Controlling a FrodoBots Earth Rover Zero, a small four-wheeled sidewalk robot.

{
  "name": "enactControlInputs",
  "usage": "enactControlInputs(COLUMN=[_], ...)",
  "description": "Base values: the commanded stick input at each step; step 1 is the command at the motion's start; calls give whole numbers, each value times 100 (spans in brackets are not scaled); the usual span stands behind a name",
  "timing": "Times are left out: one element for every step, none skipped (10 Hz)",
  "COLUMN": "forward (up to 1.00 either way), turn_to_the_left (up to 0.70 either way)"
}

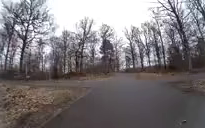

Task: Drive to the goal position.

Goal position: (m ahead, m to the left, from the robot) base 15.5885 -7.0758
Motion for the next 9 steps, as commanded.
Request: enactControlInputs(forward=[100,100,100,100,100,100,100,100,100], turn_to_the_left=[0,0,0,0,0,0,0,0,0])
